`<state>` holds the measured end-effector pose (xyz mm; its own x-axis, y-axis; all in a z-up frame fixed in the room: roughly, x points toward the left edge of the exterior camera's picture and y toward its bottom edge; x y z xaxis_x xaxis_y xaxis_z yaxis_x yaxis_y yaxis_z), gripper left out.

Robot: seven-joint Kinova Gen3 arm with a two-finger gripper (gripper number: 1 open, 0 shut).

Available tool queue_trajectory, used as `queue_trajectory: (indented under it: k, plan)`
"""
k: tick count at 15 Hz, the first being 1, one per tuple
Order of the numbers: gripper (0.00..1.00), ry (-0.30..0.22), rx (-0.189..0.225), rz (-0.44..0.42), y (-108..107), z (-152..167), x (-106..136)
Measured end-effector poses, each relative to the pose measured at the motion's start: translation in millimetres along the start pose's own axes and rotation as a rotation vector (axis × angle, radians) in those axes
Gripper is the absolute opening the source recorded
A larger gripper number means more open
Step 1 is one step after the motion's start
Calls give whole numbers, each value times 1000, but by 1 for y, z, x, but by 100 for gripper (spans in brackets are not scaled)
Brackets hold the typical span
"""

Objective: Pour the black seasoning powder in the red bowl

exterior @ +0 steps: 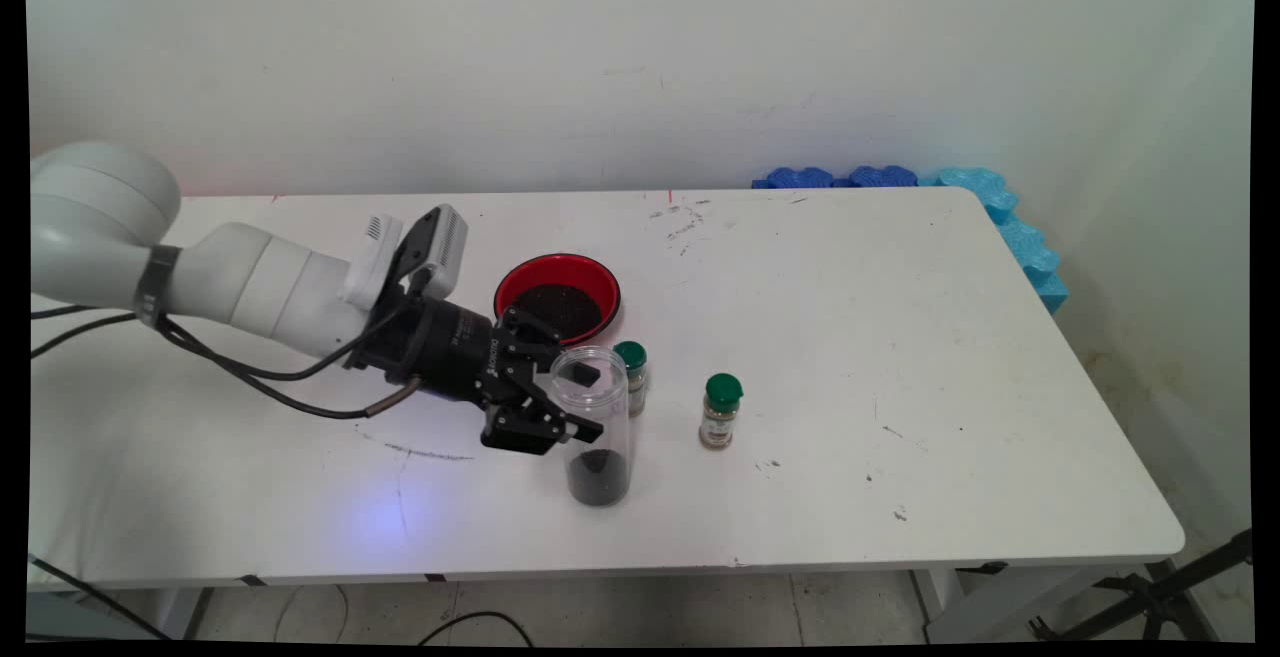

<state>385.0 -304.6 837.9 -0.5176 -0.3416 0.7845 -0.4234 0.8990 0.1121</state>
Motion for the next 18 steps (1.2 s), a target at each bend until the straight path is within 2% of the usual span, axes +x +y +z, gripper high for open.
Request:
queue_trajectory:
  k: [9, 18]
  plan:
    - [0, 1, 19, -34, 0, -61, 22]
    - [0, -15, 25, -118, -9, -130, 61]
